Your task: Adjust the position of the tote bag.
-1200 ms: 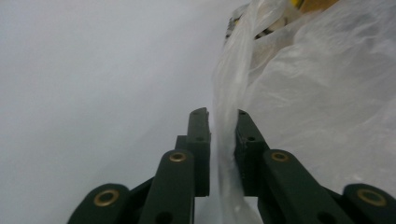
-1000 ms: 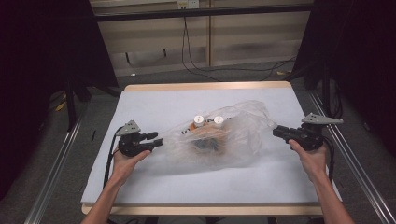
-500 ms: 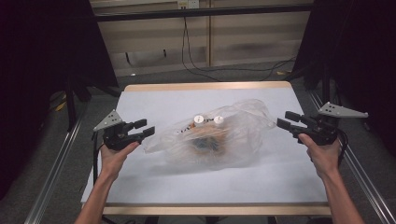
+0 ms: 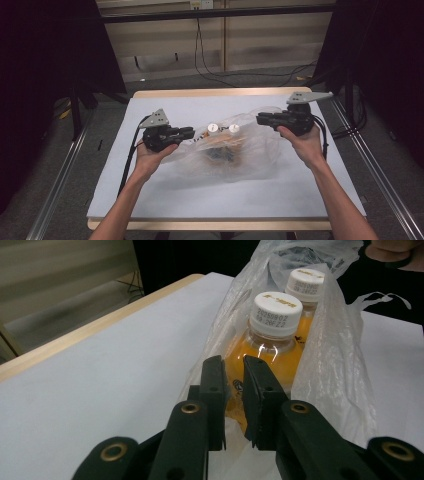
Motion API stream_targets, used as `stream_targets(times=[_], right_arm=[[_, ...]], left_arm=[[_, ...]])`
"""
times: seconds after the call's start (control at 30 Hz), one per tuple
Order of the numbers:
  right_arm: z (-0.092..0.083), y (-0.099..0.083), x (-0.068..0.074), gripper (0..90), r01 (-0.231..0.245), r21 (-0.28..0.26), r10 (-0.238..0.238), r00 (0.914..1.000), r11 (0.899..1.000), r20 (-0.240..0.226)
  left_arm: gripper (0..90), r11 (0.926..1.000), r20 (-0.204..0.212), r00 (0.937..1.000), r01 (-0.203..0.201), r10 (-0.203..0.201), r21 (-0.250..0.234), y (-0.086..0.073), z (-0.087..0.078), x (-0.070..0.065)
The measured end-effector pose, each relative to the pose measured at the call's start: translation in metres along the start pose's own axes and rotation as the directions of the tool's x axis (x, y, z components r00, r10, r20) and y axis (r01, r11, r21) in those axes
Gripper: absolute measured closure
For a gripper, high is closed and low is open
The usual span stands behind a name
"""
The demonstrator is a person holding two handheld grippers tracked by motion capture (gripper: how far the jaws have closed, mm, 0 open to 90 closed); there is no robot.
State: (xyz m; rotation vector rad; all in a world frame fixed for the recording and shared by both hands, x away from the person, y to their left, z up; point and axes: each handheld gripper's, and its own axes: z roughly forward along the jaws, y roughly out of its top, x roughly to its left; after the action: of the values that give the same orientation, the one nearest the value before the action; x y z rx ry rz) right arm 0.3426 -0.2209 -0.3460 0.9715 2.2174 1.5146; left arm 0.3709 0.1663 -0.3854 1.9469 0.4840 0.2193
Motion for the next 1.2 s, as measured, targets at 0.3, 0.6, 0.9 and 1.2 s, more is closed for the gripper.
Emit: stream_targets(times=[0.3, 0.6, 0.9, 1.2], right_arm=[[0.049, 0.006, 0.001, 82.5, 0.005, 0.11, -0.007, 0.9997, 0.994, 0.022], [0.07, -0.019, -0.001, 90.0, 0.012, 0.232, -0.011, 0.9999, 0.973, -0.006], [0.067, -0.062, 0.001, 90.0, 0.026, 0.327, -0.017, 0.9995, 0.945, -0.028], [0.076, -0.087, -0.003, 90.0, 0.04, 0.433, -0.021, 0.9986, 0.9, -0.048]], left_arm=[[79.9, 0.9979, 0.025, 0.9992, -0.032, 0.03, 0.057, -0.006, 0.022, -0.008], [79.9, 0.9851, 0.015, 0.9991, -0.042, 0.04, 0.167, -0.026, 0.029, -0.007], [82.3, 0.9501, 0.067, 0.9946, -0.096, 0.079, 0.297, -0.042, 0.05, -0.014], [84.3, 0.9114, 0.058, 0.9908, -0.135, 0.122, 0.389, -0.052, 0.063, -0.016]])
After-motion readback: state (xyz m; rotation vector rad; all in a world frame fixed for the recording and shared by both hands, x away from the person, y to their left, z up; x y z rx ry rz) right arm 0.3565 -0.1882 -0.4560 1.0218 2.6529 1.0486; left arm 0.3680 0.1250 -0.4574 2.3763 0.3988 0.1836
